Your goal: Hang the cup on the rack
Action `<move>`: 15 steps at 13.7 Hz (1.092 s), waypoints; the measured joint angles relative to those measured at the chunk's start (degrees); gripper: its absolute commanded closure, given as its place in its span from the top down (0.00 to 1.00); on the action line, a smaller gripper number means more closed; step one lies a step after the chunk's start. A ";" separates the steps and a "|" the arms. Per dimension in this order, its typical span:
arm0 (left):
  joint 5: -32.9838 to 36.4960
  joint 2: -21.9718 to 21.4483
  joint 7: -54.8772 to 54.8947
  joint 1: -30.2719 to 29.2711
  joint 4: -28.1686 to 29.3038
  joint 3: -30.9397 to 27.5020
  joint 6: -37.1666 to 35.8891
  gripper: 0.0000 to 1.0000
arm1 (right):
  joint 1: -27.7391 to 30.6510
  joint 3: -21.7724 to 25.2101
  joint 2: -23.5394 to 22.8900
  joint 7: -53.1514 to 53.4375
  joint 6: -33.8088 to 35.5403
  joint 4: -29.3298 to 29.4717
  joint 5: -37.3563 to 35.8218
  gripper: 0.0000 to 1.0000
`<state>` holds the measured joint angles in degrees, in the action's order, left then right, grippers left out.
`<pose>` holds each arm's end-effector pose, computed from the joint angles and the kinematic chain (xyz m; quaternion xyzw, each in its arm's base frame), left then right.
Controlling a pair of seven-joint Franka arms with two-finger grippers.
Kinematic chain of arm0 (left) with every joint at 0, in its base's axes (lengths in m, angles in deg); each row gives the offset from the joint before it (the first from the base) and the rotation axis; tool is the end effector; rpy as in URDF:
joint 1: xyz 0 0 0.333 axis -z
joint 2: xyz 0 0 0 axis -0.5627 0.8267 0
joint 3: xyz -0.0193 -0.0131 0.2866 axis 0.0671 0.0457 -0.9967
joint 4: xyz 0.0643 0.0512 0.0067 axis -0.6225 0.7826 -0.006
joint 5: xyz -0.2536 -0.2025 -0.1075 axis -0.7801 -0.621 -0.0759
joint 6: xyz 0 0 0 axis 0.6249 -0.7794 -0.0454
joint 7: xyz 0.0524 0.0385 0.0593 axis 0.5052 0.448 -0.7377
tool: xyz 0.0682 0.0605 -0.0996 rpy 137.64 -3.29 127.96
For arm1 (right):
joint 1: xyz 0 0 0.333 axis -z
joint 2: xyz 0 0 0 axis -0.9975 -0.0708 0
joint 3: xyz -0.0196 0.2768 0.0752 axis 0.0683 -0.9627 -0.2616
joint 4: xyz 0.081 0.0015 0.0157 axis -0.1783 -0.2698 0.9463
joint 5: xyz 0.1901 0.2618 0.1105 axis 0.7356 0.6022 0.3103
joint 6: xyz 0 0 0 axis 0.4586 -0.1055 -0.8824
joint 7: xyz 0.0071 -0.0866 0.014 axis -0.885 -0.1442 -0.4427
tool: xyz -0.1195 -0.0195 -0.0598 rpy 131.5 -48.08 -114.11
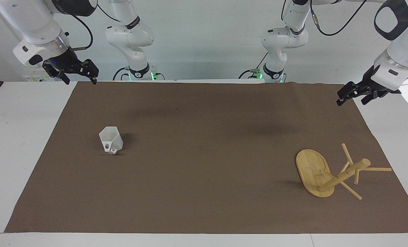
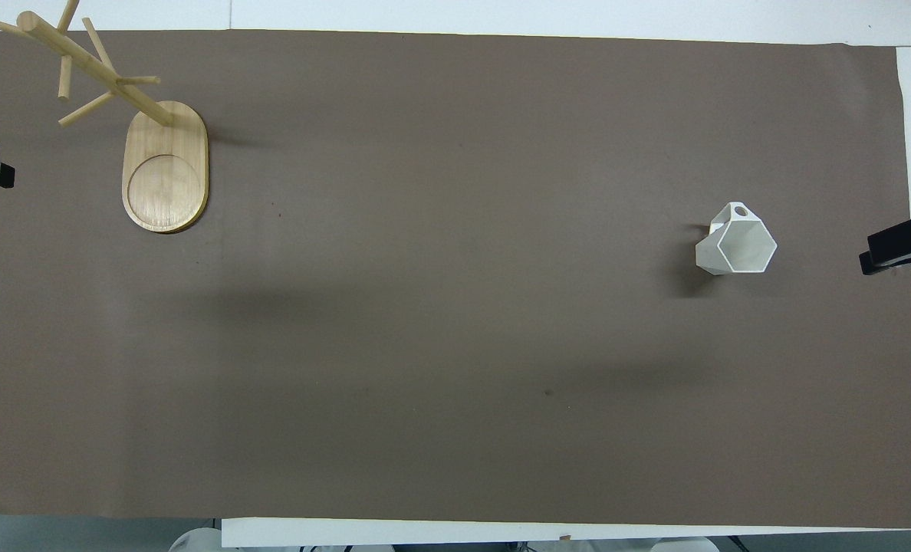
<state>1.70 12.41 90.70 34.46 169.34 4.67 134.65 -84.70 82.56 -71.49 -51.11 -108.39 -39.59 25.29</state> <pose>0.5248 -0.0086 0.5627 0.9989 -0.0213 -0.0408 0.0117 0.4583 -0.0476 0.5681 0.9967 -0.0007 -0.0809 0.0086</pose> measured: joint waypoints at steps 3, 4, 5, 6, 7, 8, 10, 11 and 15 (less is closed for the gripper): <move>0.00 0.00 0.00 0.00 0.00 0.00 0.00 1.00 | 0.14 0.14 0.02 -0.95 -0.01 -0.04 0.00 1.00; 0.00 0.00 0.00 0.00 0.00 0.00 0.00 1.00 | 0.10 0.12 0.06 -2.59 0.05 -0.04 0.00 1.00; 0.00 0.00 0.00 0.00 0.00 0.00 0.00 1.00 | -0.01 0.06 0.07 -5.31 0.10 -0.04 0.02 1.00; 0.00 0.00 0.00 0.00 0.00 0.00 0.00 1.00 | -0.09 -0.03 0.07 -9.40 0.09 -0.05 0.37 1.00; 0.00 0.00 0.00 0.00 0.00 0.00 0.00 1.00 | -0.05 -0.10 0.07 -14.93 -0.27 -0.06 1.24 1.00; 0.00 0.00 0.00 0.00 0.00 0.00 0.00 1.00 | 0.28 -0.09 0.06 -20.11 -1.14 -0.09 2.36 1.00; 0.00 0.00 0.00 0.00 0.00 0.00 0.00 1.00 | 3.21 -0.08 -0.45 -31.64 -2.88 -0.38 6.91 1.00; 0.00 0.00 0.00 0.00 0.00 0.00 0.00 1.00 | 5.85 -0.03 -1.37 -38.55 -3.58 -0.53 10.17 1.00; 0.00 0.00 0.00 0.00 0.00 0.00 0.00 1.00 | 15.07 0.32 -9.70 -67.10 -6.21 1.27 19.29 1.00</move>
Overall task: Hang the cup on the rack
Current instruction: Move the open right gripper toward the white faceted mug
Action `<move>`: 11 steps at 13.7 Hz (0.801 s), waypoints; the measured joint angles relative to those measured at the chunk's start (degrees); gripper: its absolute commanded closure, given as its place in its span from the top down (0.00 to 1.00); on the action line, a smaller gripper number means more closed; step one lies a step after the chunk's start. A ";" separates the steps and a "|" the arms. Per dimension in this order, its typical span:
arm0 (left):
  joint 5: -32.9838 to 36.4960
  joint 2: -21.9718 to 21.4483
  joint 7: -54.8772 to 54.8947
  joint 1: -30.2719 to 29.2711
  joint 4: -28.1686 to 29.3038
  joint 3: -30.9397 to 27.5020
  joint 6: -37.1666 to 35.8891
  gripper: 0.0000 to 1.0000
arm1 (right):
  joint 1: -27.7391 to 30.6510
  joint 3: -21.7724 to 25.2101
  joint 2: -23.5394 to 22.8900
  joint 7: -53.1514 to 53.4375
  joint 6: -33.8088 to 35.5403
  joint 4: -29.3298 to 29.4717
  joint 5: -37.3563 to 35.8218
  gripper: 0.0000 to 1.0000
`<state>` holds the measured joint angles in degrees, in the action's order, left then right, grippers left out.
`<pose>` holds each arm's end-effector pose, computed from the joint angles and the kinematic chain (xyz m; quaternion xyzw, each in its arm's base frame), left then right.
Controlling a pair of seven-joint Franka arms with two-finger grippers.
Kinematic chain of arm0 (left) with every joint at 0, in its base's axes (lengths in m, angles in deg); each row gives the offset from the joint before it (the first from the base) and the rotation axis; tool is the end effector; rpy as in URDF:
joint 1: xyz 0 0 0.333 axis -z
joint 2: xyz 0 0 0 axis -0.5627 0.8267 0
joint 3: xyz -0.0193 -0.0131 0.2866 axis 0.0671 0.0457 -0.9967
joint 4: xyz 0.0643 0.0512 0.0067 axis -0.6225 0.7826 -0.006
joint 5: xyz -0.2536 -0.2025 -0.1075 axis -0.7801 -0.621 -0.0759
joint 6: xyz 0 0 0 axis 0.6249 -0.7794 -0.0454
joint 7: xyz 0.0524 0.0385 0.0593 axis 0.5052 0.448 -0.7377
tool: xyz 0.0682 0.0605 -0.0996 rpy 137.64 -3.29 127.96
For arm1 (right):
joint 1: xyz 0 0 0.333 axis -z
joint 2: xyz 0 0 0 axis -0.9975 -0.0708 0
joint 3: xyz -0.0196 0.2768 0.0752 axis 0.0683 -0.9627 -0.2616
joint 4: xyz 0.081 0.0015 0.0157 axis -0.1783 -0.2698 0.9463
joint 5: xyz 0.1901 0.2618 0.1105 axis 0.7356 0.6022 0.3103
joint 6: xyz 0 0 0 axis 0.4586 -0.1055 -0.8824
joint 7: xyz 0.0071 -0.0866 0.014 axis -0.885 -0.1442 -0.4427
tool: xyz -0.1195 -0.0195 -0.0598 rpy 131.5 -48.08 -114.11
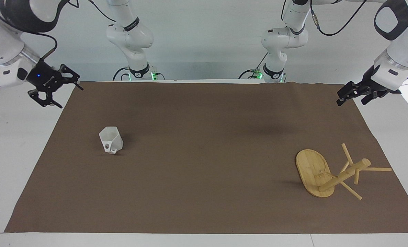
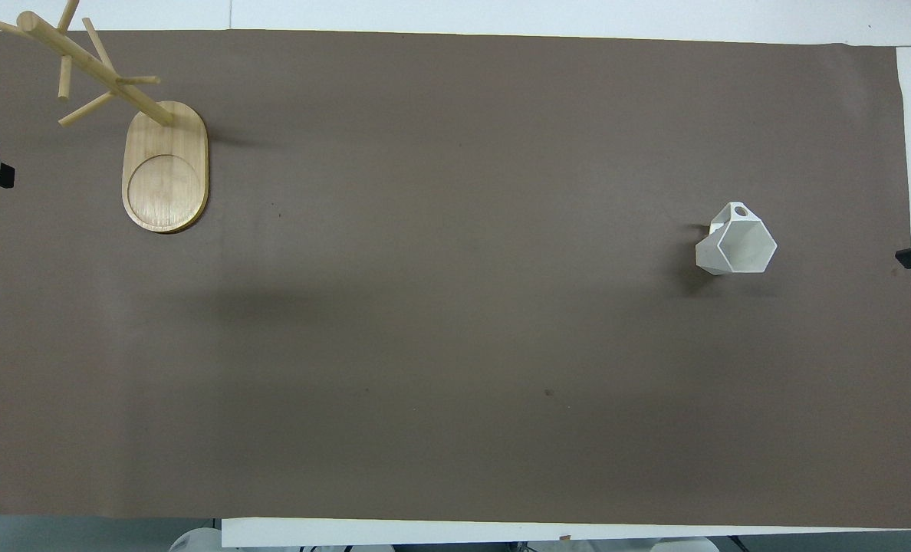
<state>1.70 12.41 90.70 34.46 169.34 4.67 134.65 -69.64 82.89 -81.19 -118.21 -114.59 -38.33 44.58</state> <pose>0.5248 -0.0086 0.5627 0.9989 -0.0213 -0.0408 0.0117 0.4961 -0.1394 0.5072 -0.8871 -0.4269 -0.0381 0.1713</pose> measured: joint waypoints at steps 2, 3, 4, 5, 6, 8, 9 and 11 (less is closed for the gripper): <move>0.00 0.00 0.00 0.00 0.00 0.00 0.00 1.00 | 3.55 -0.06 -5.61 -11.65 -0.03 2.21 6.54 1.00; 0.00 0.00 0.00 0.00 0.00 0.00 0.00 1.00 | 5.19 -0.11 -8.28 -17.06 -0.02 3.01 9.77 1.00; 0.00 0.00 0.00 0.00 0.00 0.00 0.00 1.00 | 6.67 -0.13 -10.81 -22.27 0.31 3.62 13.15 1.00; 0.00 0.00 0.00 0.00 0.00 0.00 0.00 1.00 | 8.09 -0.16 -13.19 -26.77 1.58 3.92 16.95 1.00; 0.00 0.00 0.00 0.00 0.00 0.00 0.00 1.00 | 9.50 -0.17 -15.46 -30.55 3.39 4.03 20.53 1.00; 0.00 0.00 0.00 0.00 0.00 0.00 0.00 1.00 | 12.11 -0.21 -20.59 -37.82 6.71 4.45 25.96 1.00; 0.00 0.00 0.00 0.00 0.00 0.00 0.00 1.00 | 12.98 -0.25 -23.09 -41.34 7.90 4.97 27.67 1.00; 0.00 0.00 0.00 0.00 0.00 0.00 0.00 1.00 | 14.07 -0.32 -28.46 -49.01 10.58 6.44 29.73 1.00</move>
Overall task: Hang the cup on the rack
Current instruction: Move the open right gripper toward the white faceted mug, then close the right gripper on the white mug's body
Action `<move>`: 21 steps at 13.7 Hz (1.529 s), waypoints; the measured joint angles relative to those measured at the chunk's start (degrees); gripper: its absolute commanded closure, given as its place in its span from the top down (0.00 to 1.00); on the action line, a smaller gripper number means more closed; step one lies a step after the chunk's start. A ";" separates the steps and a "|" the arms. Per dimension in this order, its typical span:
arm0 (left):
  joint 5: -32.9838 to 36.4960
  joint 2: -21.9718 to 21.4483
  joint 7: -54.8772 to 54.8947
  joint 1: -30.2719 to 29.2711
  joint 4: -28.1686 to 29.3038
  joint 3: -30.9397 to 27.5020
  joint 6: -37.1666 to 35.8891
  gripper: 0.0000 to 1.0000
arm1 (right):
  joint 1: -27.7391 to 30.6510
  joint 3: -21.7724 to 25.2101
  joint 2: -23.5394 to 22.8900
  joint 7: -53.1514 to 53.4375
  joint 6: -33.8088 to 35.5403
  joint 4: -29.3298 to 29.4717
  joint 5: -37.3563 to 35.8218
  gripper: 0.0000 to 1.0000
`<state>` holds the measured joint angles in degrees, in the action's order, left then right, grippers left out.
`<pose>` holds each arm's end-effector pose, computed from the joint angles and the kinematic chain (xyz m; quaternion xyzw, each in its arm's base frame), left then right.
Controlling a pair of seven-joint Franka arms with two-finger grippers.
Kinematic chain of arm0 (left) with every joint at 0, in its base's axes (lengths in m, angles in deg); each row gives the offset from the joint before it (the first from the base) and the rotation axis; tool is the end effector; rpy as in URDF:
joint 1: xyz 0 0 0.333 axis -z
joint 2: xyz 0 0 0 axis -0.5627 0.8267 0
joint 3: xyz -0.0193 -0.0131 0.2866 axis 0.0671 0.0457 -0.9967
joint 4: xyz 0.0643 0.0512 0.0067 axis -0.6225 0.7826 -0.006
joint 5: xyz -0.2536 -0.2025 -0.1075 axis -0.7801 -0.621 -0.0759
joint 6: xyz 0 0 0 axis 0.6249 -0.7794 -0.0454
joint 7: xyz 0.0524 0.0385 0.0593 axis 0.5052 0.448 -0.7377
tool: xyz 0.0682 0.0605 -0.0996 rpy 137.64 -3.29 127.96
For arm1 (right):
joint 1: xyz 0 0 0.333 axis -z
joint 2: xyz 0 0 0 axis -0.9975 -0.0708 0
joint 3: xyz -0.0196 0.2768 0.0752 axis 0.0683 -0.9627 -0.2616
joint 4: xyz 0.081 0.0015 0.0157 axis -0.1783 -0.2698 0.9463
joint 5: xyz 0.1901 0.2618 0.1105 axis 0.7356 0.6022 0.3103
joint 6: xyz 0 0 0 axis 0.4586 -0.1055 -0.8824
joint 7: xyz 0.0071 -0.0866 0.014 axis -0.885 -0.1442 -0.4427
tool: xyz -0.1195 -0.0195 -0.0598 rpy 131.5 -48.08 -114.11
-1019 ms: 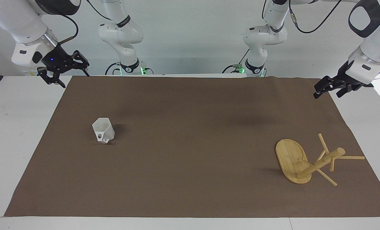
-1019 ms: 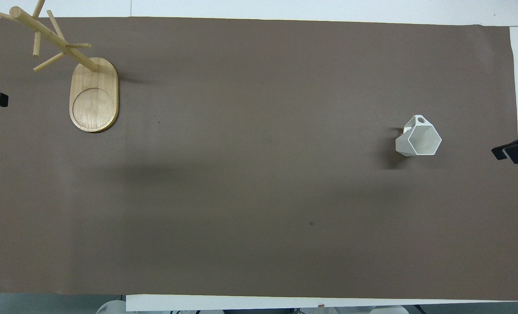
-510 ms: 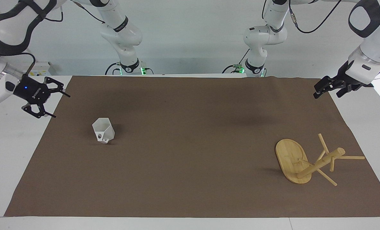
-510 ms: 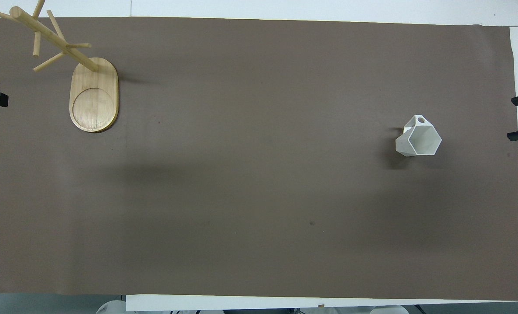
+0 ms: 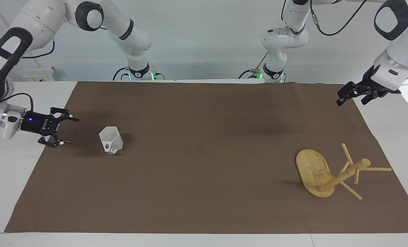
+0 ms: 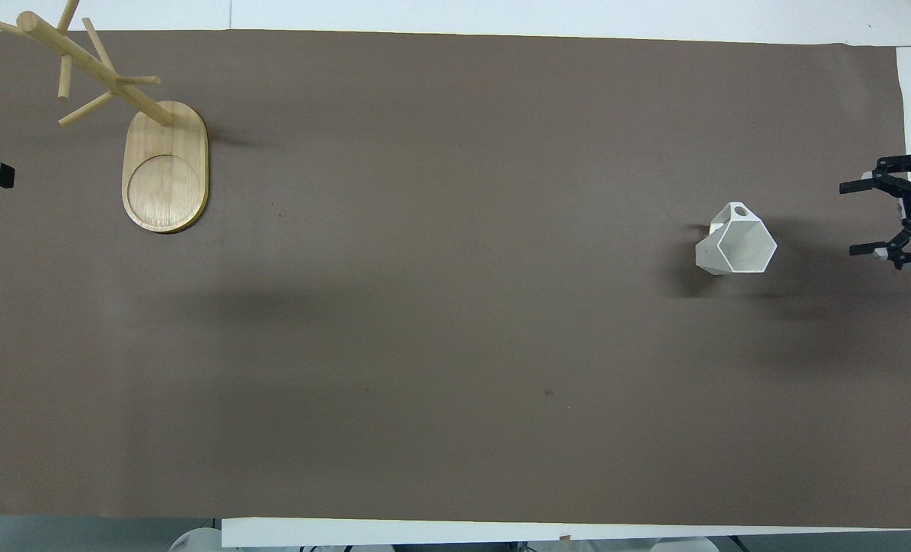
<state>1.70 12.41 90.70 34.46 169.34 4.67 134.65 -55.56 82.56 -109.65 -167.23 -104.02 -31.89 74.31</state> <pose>0.5248 -0.0086 0.5627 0.9989 -0.0213 -0.0408 0.0117 0.5240 -0.2145 0.3134 -0.6570 -0.5550 -0.2958 0.4158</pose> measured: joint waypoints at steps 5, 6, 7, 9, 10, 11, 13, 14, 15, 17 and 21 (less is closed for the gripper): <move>0.00 0.00 0.00 0.00 0.00 0.00 0.00 1.00 | 2.28 -1.57 -10.43 -12.52 3.91 1.28 5.07 1.00; 0.00 0.00 0.00 0.00 0.00 0.00 0.00 1.00 | 2.27 -1.70 -11.01 -14.07 4.10 1.45 5.36 1.00; 0.00 0.00 0.00 0.00 0.00 0.00 0.00 1.00 | 2.24 -1.90 -11.08 -14.91 4.19 1.46 5.50 1.00; 0.00 0.00 0.00 0.00 0.00 0.00 0.00 1.00 | 2.09 -2.25 -11.07 -16.54 4.38 1.11 5.66 1.00; 0.00 0.00 0.00 0.00 0.00 0.00 0.00 1.00 | 1.93 -2.40 -11.08 -18.01 4.39 0.63 5.86 1.00; 0.00 0.00 0.00 0.00 0.00 0.00 0.00 1.00 | 1.71 -2.46 -11.08 -19.44 4.39 0.03 6.00 1.00; 0.00 0.00 0.00 0.00 0.00 0.00 0.00 1.00 | 1.37 -2.50 -11.07 -21.32 4.39 -1.12 6.08 1.00; 0.00 0.00 0.00 0.00 0.00 0.00 0.00 1.00 | 1.31 -2.52 -11.07 -21.89 4.39 -1.76 6.12 1.00; 0.00 0.00 0.00 0.00 0.00 0.00 0.00 1.00 | 1.30 -2.52 -11.07 -22.45 4.30 -2.39 6.16 1.00; 0.00 0.00 0.00 0.00 0.00 0.00 0.00 1.00 | 1.24 -2.63 -11.07 -23.63 4.21 -3.39 6.25 1.00; 0.00 0.00 0.00 0.00 0.00 0.00 0.00 1.00 | -0.58 -2.78 -10.93 -24.86 3.46 -4.89 7.70 1.00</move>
<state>1.70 12.41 90.70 34.46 169.34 4.67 134.65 -56.15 79.79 -120.58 -192.09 -100.56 -36.78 82.01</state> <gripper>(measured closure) 0.000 0.000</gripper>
